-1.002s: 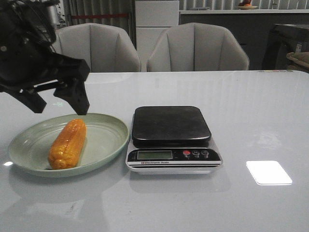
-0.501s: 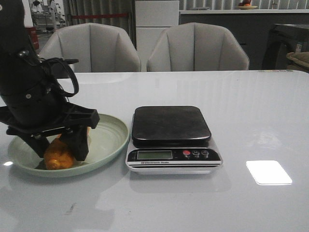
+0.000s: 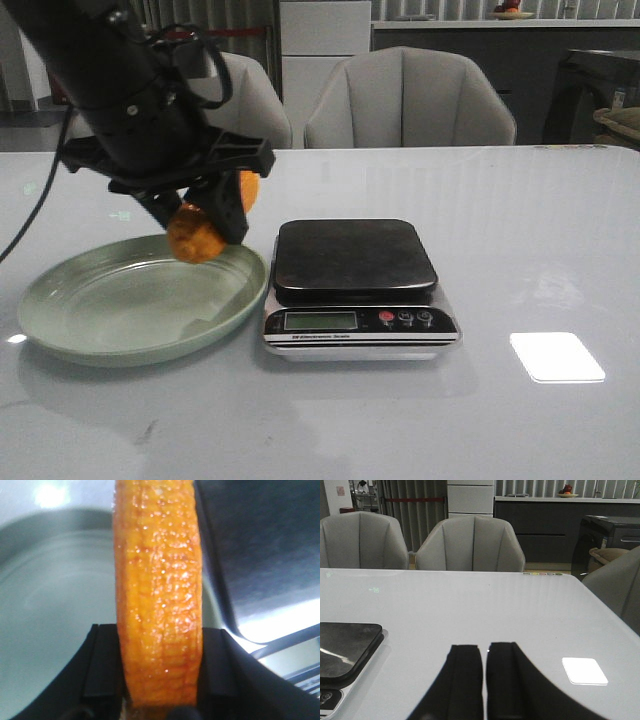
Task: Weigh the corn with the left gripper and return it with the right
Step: 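Lift the corn cob with the left gripper and place it on the scale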
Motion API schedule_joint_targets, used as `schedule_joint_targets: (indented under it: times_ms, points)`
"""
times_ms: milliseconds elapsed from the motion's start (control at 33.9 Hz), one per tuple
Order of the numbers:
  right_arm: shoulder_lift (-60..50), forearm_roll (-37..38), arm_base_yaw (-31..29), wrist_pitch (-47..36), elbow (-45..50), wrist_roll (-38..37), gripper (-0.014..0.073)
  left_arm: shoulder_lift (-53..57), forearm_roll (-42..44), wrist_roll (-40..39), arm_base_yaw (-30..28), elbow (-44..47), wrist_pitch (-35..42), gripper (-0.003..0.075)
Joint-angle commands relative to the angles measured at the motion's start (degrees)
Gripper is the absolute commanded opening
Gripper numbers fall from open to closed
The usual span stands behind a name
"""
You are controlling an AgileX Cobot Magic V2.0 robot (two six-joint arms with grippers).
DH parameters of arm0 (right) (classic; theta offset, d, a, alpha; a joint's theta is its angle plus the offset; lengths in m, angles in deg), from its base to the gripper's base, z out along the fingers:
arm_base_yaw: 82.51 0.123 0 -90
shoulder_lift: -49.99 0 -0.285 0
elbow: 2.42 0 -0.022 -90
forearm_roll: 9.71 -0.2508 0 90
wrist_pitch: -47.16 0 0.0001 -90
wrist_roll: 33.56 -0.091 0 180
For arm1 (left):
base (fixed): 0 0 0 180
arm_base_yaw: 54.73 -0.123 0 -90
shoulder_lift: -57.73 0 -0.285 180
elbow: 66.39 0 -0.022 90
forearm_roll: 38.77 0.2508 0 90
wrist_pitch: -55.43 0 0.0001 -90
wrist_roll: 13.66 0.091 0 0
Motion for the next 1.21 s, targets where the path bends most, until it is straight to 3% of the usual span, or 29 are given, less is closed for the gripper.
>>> schedule_joint_targets:
  times_ms: [0, 147, 354, 648, 1061, 1178]
  points:
    - [-1.08, 0.03, -0.35, -4.82, 0.60, 0.44, 0.0197, 1.46, -2.68, 0.17, 1.59, -3.06, 4.85, 0.0115]
    - [-1.08, 0.03, -0.35, -4.82, 0.60, 0.44, 0.0197, -0.85, -7.99, 0.17, 2.68, -5.06, 7.70, 0.0116]
    - [-1.08, 0.03, -0.35, -4.82, 0.60, 0.44, 0.0197, -5.65, -9.16, 0.17, 5.20, -8.65, 8.43, 0.0148]
    - [-1.08, 0.03, -0.35, -4.82, 0.60, 0.44, 0.0197, -10.07, -13.05, 0.17, 7.35, -12.35, 8.91, 0.0428]
    - [-1.08, 0.03, -0.35, -4.82, 0.60, 0.44, 0.0197, -9.36, -14.78, 0.58, 7.23, -12.69, 8.64, 0.0431]
    - [-1.08, 0.03, -0.35, -4.82, 0.60, 0.44, 0.0197, -6.32, -11.27, 0.98, 7.23, -12.69, 8.03, 0.0430]
